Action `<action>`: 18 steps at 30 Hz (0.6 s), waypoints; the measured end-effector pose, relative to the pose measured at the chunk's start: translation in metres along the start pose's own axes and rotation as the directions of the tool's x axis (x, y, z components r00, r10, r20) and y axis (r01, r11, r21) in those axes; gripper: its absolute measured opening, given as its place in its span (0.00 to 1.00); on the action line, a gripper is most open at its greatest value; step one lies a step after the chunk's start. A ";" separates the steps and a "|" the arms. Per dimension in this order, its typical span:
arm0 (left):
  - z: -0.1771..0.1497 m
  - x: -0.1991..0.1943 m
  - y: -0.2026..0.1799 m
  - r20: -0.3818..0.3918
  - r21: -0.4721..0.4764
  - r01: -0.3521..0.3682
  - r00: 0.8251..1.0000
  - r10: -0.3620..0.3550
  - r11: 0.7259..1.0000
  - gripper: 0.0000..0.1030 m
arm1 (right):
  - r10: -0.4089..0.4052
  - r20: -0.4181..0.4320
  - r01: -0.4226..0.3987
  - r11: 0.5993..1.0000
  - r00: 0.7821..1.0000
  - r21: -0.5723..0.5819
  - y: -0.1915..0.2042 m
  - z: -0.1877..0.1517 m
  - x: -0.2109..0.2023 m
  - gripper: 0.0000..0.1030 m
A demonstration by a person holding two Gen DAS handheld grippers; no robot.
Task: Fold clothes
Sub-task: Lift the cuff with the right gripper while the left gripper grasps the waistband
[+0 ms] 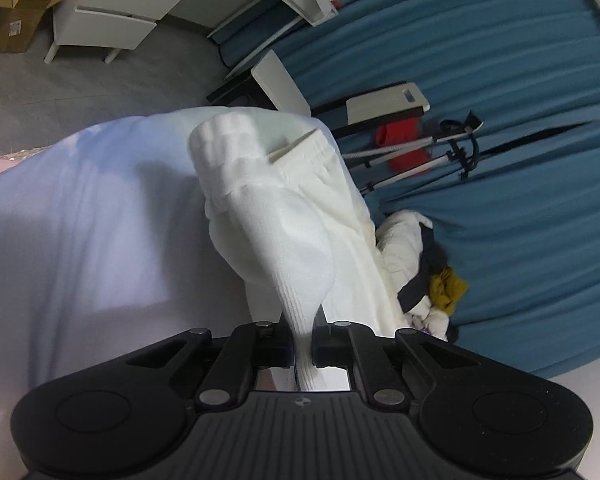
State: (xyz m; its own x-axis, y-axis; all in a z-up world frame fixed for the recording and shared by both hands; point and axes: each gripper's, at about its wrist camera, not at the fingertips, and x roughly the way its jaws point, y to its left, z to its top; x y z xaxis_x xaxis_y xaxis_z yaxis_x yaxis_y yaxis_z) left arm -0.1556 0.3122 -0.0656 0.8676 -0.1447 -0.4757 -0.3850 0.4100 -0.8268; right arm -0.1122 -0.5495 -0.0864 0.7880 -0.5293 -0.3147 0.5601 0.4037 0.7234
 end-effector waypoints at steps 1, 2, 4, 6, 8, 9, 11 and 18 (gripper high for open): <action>0.001 0.000 0.002 -0.004 -0.018 0.007 1.000 -0.007 1.000 0.07 | -0.008 -0.005 0.008 1.000 1.000 0.001 -0.001 0.000 0.002 0.06; 0.001 -0.003 0.006 -0.009 -0.034 0.012 1.000 -0.012 0.999 0.07 | -0.016 -0.010 0.016 1.000 1.000 0.002 -0.001 0.001 0.003 0.06; 0.004 -0.001 0.004 -0.020 -0.044 0.017 1.000 -0.018 0.999 0.07 | -0.031 -0.021 0.032 0.999 0.999 0.003 -0.003 0.002 0.006 0.06; 0.008 0.002 -0.005 -0.029 -0.025 0.022 0.999 -0.022 0.999 0.07 | -0.025 -0.018 0.024 1.000 1.000 -0.019 0.010 0.001 0.007 0.06; 0.014 0.005 -0.018 -0.022 -0.002 0.020 1.000 -0.020 1.000 0.07 | -0.012 -0.001 0.012 0.999 1.000 -0.050 0.026 0.001 0.008 0.06; 0.018 0.008 -0.025 -0.016 0.007 0.019 1.000 -0.019 1.000 0.07 | -0.005 0.010 0.006 0.998 1.000 -0.066 0.035 0.002 0.009 0.06; 0.029 0.017 -0.038 -0.004 0.005 0.032 0.999 -0.032 0.999 0.07 | 0.006 0.023 -0.004 0.997 1.000 -0.082 0.049 0.003 0.015 0.06; 0.072 0.087 -0.099 -0.007 0.013 0.041 0.999 -0.041 0.999 0.07 | 0.006 -0.020 -0.010 0.986 1.000 -0.165 0.112 0.004 0.093 0.06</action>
State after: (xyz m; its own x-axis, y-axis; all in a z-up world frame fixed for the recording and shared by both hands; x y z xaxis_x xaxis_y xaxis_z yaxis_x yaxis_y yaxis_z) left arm -0.0196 0.3236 -0.0034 0.8803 -0.1680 -0.4437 -0.3449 0.4154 -0.8417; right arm 0.0232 -0.5567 -0.0320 0.7965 -0.5117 -0.3221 0.5870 0.5265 0.6150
